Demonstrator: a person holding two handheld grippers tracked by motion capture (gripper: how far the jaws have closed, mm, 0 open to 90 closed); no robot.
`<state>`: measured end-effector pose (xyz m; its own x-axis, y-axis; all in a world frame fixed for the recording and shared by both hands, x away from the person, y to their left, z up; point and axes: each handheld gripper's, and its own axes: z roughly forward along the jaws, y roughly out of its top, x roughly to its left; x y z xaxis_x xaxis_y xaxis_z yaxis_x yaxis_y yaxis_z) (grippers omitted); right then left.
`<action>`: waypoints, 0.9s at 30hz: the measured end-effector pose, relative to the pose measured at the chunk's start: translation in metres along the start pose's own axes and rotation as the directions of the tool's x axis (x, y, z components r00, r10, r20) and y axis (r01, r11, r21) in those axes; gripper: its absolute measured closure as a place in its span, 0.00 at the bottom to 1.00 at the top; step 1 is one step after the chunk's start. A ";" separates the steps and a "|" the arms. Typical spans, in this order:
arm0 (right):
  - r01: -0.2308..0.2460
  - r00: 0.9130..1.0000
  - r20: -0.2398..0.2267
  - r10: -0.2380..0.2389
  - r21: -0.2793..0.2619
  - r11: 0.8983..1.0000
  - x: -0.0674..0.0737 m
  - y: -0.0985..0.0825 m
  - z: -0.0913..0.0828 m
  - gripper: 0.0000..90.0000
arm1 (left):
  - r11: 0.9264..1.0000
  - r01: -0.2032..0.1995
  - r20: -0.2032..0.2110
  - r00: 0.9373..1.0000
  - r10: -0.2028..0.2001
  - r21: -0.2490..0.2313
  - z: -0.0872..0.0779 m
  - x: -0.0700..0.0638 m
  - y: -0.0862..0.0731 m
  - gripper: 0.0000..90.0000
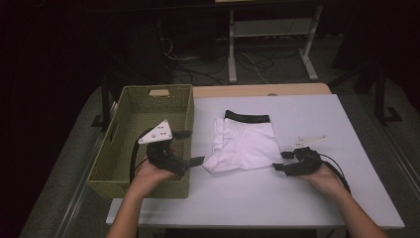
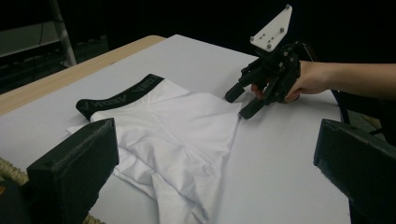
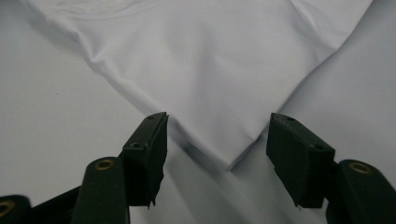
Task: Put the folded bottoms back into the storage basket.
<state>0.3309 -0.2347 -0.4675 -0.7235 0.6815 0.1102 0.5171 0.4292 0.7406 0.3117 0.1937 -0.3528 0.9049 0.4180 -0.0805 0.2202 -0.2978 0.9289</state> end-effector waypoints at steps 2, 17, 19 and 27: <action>0.003 1.000 0.008 -0.003 -0.004 1.000 0.000 -0.001 0.000 0.47 | 1.000 0.001 0.001 1.000 -0.001 0.000 0.000 0.000 0.000 0.00; 0.017 1.000 0.022 -0.017 -0.005 1.000 0.000 -0.002 -0.001 0.80 | 1.000 0.000 0.005 1.000 0.000 0.002 0.000 0.000 0.000 0.00; 0.022 1.000 0.020 -0.021 -0.003 1.000 0.001 -0.001 -0.001 0.85 | 1.000 0.001 0.006 1.000 -0.001 0.000 0.000 0.000 0.000 0.00; 0.028 0.999 0.027 -0.029 0.020 0.999 0.004 0.002 0.000 0.93 | 1.000 0.002 0.006 1.000 -0.002 0.001 0.000 0.000 0.000 0.00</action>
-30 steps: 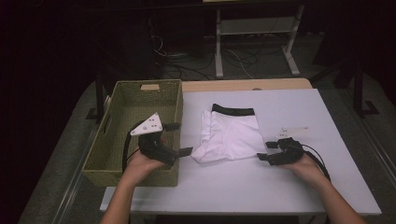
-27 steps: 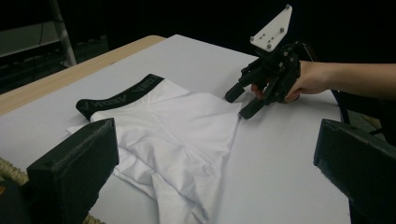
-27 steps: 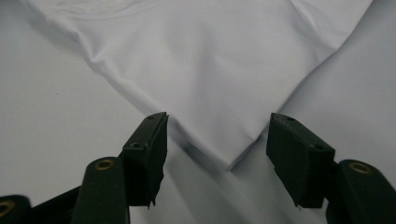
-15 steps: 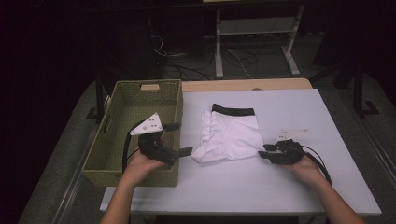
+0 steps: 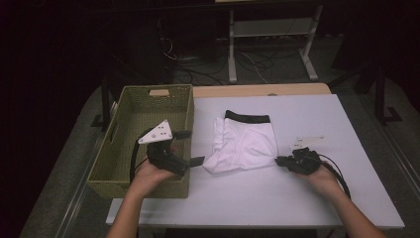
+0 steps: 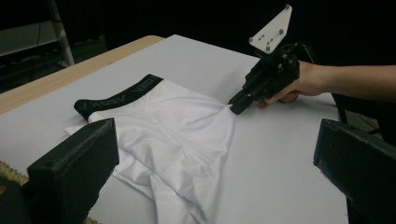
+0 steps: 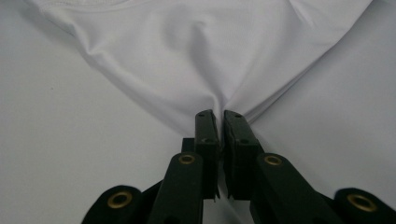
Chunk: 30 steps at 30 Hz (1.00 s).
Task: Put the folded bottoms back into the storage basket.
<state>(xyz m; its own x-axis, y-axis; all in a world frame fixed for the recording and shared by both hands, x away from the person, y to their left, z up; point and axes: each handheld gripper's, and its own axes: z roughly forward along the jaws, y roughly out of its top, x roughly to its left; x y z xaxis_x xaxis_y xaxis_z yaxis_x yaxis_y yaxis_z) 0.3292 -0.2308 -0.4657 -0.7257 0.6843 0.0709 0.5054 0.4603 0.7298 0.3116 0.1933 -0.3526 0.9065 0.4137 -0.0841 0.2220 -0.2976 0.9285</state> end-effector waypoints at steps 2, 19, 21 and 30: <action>0.000 1.000 0.006 0.000 0.008 1.000 0.001 0.001 0.000 0.94 | 1.000 0.000 -0.001 1.000 0.000 0.000 0.000 0.000 0.000 0.00; -0.010 1.000 -0.002 0.010 0.007 1.000 -0.001 0.005 -0.016 0.94 | 1.000 0.005 0.000 1.000 -0.005 -0.005 -0.001 0.001 0.000 0.00; -0.006 1.000 -0.002 0.006 0.008 1.000 -0.001 0.005 -0.019 0.94 | 1.000 0.006 0.000 1.000 -0.006 -0.005 -0.001 0.001 0.000 0.00; -0.010 1.000 0.011 0.009 0.024 1.000 0.005 -0.002 -0.032 0.94 | 1.000 0.005 -0.001 1.000 -0.005 -0.006 -0.001 0.001 0.000 0.00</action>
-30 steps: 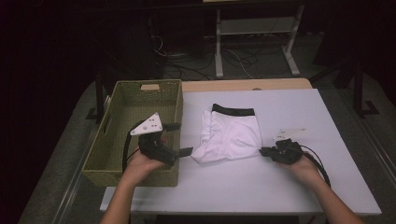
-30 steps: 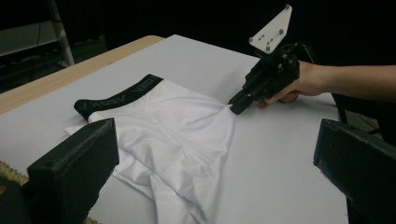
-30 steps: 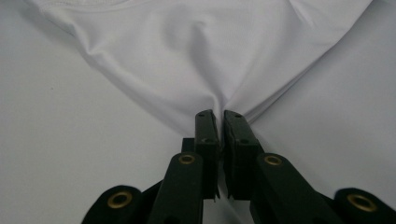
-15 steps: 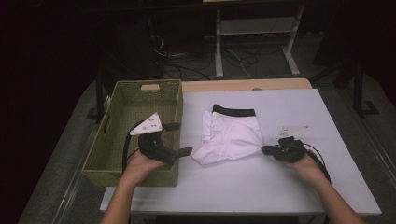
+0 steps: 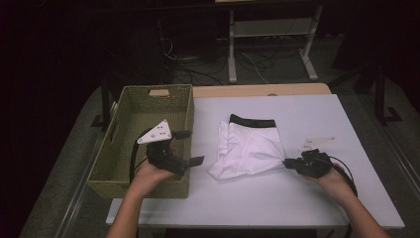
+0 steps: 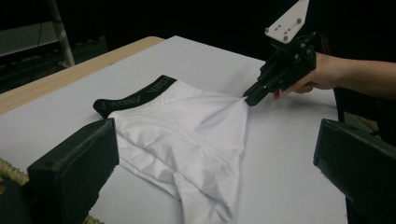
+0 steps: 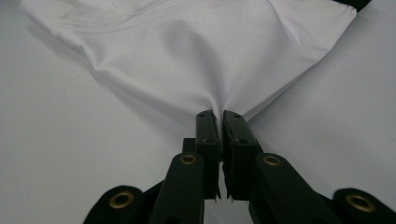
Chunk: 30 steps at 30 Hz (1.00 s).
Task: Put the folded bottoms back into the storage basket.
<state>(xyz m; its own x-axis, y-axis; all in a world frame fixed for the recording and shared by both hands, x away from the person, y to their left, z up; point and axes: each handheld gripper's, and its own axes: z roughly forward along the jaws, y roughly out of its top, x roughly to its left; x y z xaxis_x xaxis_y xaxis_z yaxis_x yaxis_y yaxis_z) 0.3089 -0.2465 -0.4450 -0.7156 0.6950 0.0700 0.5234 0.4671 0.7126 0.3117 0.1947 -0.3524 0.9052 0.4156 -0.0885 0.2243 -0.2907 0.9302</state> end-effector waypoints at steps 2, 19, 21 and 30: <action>0.000 1.000 0.000 0.000 0.002 1.000 0.002 -0.003 -0.004 0.94 | 1.000 -0.001 0.000 1.000 0.001 0.000 0.000 0.000 0.000 0.00; -0.023 0.999 0.023 0.023 0.005 1.000 0.009 -0.025 -0.033 0.94 | 1.000 -0.001 0.003 1.000 0.001 -0.002 0.000 0.000 0.000 0.00; -0.028 0.999 0.024 0.027 0.005 1.000 0.009 -0.031 -0.037 0.94 | 1.000 -0.001 0.003 1.000 0.001 -0.002 0.000 0.000 0.000 0.00; -0.037 0.999 0.024 0.037 0.015 0.999 0.014 -0.043 -0.047 0.94 | 1.000 -0.001 -0.001 1.000 0.001 -0.001 0.000 0.000 0.000 0.00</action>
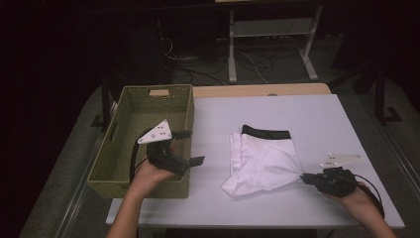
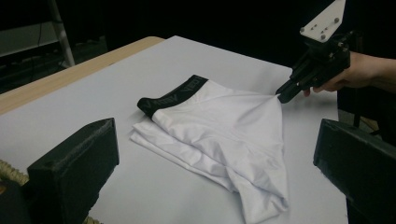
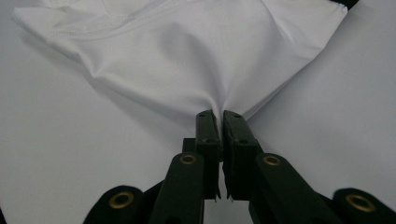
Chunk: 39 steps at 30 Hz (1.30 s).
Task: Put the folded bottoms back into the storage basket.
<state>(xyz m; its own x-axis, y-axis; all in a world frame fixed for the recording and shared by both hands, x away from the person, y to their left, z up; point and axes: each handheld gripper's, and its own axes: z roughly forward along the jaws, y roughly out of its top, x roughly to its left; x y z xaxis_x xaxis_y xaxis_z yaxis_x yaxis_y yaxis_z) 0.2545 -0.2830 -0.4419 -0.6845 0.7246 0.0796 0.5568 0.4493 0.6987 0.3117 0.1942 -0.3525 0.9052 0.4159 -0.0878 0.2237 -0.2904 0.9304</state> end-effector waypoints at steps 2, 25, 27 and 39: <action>0.000 1.000 -0.001 0.000 0.005 1.000 0.002 -0.004 -0.002 0.94 | 1.000 0.001 -0.001 1.000 -0.001 0.000 0.000 0.000 0.000 0.00; -0.018 1.000 0.013 0.018 -0.052 0.998 0.000 -0.018 -0.011 0.44 | 0.999 0.030 -0.009 1.000 -0.030 0.023 0.003 0.002 0.000 0.00; -0.017 1.000 0.017 0.018 -0.057 0.998 0.000 -0.019 -0.011 0.39 | 0.999 0.038 -0.012 0.999 -0.037 0.031 0.003 0.003 0.001 0.00; -0.026 0.999 0.020 0.027 -0.075 0.997 -0.001 -0.018 -0.009 0.11 | 0.996 0.049 -0.012 0.999 -0.048 0.074 0.006 0.004 0.006 0.00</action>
<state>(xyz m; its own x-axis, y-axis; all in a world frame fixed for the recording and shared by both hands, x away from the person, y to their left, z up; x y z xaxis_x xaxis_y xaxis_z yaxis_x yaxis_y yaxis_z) 0.2409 -0.2961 -0.4485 -0.6596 0.7469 0.0842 0.5371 0.3900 0.7480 0.3192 0.1891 -0.3498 0.8890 0.4398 -0.1278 0.2936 -0.3331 0.8960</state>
